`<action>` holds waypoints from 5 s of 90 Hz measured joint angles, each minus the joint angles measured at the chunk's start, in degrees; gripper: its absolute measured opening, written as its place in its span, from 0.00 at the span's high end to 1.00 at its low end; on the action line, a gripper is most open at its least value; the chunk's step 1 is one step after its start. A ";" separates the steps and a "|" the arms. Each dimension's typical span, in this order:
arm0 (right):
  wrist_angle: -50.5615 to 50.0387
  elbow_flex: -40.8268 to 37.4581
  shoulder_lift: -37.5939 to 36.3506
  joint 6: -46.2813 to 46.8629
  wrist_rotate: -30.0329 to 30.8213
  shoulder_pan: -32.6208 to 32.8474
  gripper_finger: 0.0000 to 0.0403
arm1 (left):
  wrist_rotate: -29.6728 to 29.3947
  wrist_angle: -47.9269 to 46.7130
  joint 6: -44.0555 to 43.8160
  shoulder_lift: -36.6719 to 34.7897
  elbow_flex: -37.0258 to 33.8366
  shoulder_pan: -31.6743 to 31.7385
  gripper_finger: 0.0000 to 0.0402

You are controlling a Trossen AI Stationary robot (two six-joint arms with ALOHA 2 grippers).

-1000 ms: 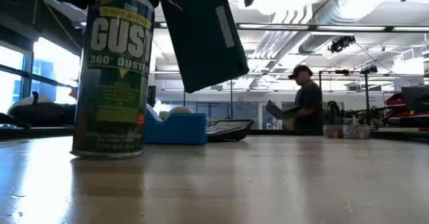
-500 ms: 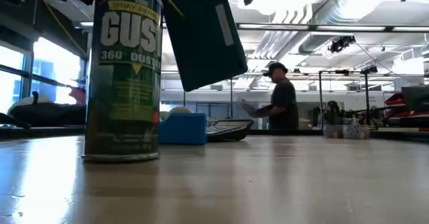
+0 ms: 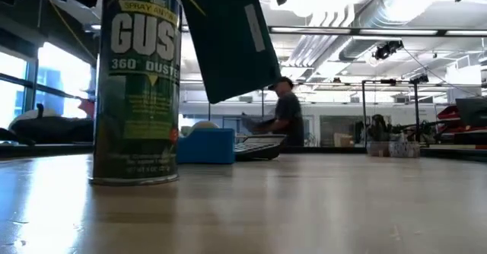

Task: Apply microfiber cloth
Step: Spray the cellphone using the white spray bottle

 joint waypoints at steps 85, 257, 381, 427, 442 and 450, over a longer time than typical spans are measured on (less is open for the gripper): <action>1.47 0.00 -0.02 0.00 -0.01 -1.65 1.00 | -17.07 0.59 -1.16 0.02 -0.04 -7.29 0.32; 4.39 -0.02 -0.94 0.47 -0.39 -2.91 1.00 | -15.38 7.74 0.93 5.77 0.02 -5.89 0.57; -0.29 -0.04 -0.94 1.99 -0.74 -4.50 1.00 | -17.93 8.09 -0.11 5.92 -0.15 -5.97 0.37; -0.31 -0.04 -0.94 1.99 -0.72 -4.50 1.00 | -19.42 11.45 3.95 5.86 -0.15 -5.97 0.37; -0.31 -0.04 -0.94 1.99 -0.74 -4.50 1.00 | -19.49 10.43 3.49 5.86 -0.13 -5.97 0.37; -0.31 -0.04 -0.92 2.03 -0.74 -4.50 1.00 | -19.49 10.43 3.49 5.86 -0.13 -5.95 0.37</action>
